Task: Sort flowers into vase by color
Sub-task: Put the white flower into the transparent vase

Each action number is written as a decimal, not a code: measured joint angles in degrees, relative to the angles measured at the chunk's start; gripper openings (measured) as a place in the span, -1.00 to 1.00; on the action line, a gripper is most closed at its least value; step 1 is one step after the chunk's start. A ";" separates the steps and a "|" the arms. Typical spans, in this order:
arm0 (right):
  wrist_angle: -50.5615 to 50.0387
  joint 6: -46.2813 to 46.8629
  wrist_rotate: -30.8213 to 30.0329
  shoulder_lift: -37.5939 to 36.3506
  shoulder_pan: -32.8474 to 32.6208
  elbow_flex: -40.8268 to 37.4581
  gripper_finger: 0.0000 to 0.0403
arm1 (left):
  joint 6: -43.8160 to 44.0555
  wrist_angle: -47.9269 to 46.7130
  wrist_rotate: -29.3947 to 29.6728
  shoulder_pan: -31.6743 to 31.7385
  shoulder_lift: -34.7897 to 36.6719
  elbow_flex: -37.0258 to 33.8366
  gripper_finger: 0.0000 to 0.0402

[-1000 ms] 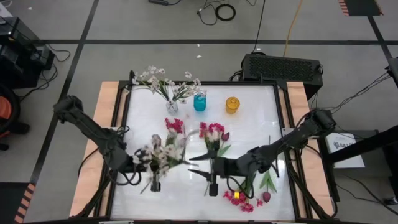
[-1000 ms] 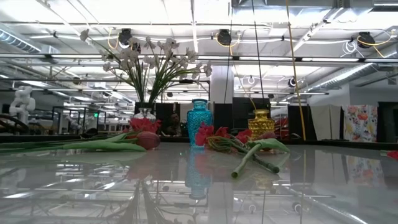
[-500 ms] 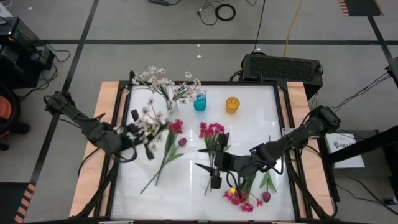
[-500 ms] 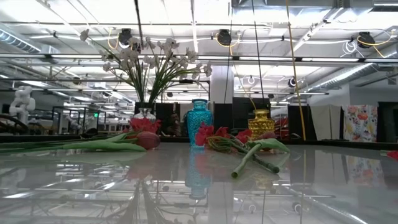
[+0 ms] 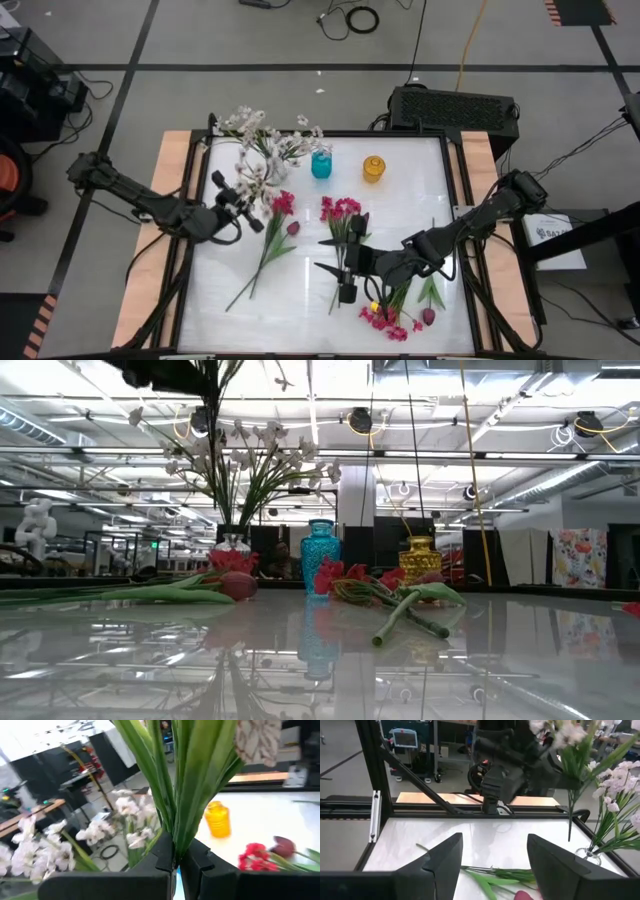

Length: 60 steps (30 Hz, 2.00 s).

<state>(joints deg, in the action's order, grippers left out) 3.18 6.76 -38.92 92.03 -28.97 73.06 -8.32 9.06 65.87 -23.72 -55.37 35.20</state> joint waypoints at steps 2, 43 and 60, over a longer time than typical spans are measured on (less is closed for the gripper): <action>-0.01 -0.87 0.00 0.00 0.15 0.00 0.07 | -0.17 2.21 0.13 1.52 0.07 -1.30 -0.93; -0.09 -3.17 -0.02 0.01 0.49 0.00 0.07 | -4.44 27.78 -14.27 20.06 0.00 -14.12 -0.93; -0.04 -3.17 0.00 0.02 0.76 0.00 0.07 | 1.97 21.40 -17.52 24.49 0.00 -14.12 -0.43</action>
<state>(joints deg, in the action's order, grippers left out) 3.14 3.60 -38.92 92.05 -28.21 73.06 -6.35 30.46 48.34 0.78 -55.37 21.08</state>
